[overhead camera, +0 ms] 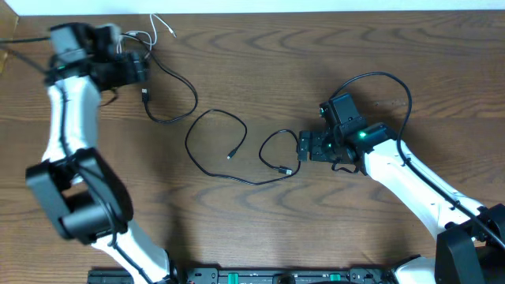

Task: Untangle cables

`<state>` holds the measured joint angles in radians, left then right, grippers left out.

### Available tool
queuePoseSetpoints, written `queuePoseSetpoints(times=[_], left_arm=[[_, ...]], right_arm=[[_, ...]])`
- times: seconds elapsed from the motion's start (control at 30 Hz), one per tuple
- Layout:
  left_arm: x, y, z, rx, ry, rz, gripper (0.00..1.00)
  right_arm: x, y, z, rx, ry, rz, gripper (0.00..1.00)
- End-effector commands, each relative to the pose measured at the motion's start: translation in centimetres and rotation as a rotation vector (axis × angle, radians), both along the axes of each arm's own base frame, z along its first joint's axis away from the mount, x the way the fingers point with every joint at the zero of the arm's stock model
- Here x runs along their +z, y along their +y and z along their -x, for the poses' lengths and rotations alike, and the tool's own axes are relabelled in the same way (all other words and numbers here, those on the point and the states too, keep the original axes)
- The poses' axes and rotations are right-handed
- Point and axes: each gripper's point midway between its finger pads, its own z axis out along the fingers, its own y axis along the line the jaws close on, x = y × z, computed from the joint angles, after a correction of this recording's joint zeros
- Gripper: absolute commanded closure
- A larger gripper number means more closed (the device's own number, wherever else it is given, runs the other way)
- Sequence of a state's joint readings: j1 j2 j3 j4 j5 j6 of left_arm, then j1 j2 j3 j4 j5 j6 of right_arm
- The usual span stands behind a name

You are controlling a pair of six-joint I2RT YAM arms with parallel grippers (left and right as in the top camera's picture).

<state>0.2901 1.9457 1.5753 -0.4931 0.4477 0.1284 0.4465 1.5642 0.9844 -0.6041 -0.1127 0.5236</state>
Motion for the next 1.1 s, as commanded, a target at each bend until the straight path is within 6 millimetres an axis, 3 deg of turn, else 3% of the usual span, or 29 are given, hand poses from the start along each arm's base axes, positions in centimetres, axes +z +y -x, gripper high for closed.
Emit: queuePoseSetpoints(times=[0.0,0.23,0.43,0.7,0.73,0.8,0.93,0.97,1.07], left_arm=[[-3.1,-3.9,-1.0,-0.073,0.036,0.025,0.20],[-7.5,-4.6,-3.1,0.106,0.096,-0.117,0.21],[-11.1,-5.8,-3.6,0.163,0.142,-0.067,0.27],[-13.0,-5.3,-3.5,0.191,0.171,-0.085,0.34],[-13.0,-5.3,-3.5,0.192,0.168,-0.085,0.40],[-13.0,-5.2,-3.7,0.194,0.161,-0.087,0.64],[-12.7,-4.7,-3.8,0.212,0.153,-0.113,0.87],[-12.4,-4.4,-3.8,0.222,0.149,-0.125,0.92],[-10.6,-3.6,-4.0,0.252,0.115,-0.160,0.92]], right_arm=[[-0.2,0.0,0.0,-0.012,0.009,-0.004,0.01],[-0.2,0.0,0.0,-0.014,0.007,0.000,0.01],[-0.2,0.0,0.0,-0.014,0.008,-0.001,0.01],[-0.2,0.0,-0.1,-0.014,0.003,-0.002,0.01],[-0.1,0.1,-0.2,-0.014,-0.001,-0.004,0.01],[-0.1,0.1,-0.2,-0.014,-0.002,-0.005,0.01],[-0.1,0.1,-0.3,-0.014,-0.003,-0.005,0.01],[-0.1,0.1,-0.2,-0.014,-0.003,-0.005,0.01],[-0.1,0.1,-0.2,-0.014,-0.003,-0.005,0.01]])
